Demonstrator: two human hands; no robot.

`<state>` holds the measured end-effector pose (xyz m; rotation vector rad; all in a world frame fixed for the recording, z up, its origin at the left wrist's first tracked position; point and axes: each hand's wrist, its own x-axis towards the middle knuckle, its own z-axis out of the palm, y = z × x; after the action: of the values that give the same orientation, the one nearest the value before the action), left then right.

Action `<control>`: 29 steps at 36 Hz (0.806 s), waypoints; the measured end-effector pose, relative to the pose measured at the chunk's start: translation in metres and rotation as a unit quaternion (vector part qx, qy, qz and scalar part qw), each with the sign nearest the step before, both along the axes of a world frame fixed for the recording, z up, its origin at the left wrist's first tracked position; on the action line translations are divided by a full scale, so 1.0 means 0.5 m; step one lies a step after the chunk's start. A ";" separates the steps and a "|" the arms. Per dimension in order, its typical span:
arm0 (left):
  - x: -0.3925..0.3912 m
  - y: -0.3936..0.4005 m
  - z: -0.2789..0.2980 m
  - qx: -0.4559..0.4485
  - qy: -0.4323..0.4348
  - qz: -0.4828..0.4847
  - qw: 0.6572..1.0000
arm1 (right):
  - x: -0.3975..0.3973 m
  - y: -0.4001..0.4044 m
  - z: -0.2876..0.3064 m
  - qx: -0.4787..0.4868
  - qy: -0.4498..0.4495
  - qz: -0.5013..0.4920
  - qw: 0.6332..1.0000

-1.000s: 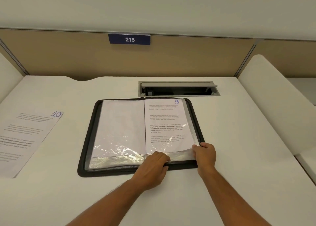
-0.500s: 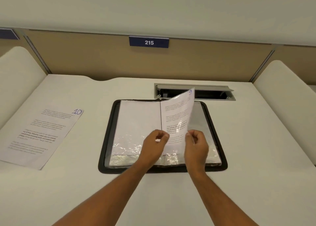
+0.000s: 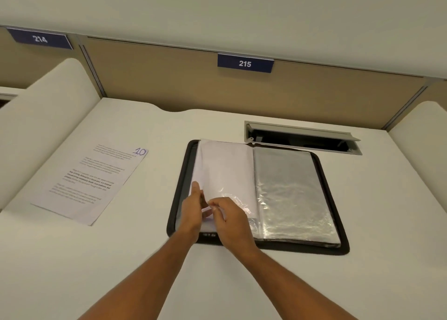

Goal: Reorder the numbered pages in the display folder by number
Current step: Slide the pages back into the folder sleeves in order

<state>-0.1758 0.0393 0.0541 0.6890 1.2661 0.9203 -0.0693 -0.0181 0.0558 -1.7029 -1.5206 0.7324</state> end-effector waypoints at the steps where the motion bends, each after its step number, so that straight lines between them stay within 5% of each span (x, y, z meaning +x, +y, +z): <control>1: -0.011 0.005 -0.004 -0.015 0.013 0.003 1.000 | -0.005 0.004 -0.003 -0.013 -0.006 0.014 1.000; 7: -0.054 0.020 -0.033 0.047 0.211 -0.039 0.976 | -0.020 0.019 -0.011 -0.038 -0.024 0.019 0.999; 15: -0.101 0.044 -0.062 0.059 0.327 -0.052 0.942 | 0.011 0.049 -0.044 -0.040 -0.144 -0.070 0.986; 21: -0.120 0.042 -0.070 0.098 0.394 -0.072 0.911 | -0.007 0.053 -0.070 -0.121 -0.213 0.024 0.969; 29: -0.123 0.062 -0.102 0.284 0.434 -0.145 0.842 | -0.069 0.046 -0.107 -0.051 -0.254 0.112 0.959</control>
<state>-0.2371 0.0702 0.0032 1.8742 1.5960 0.7323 -0.1040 0.0050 0.0024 -1.9123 -2.0847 0.5096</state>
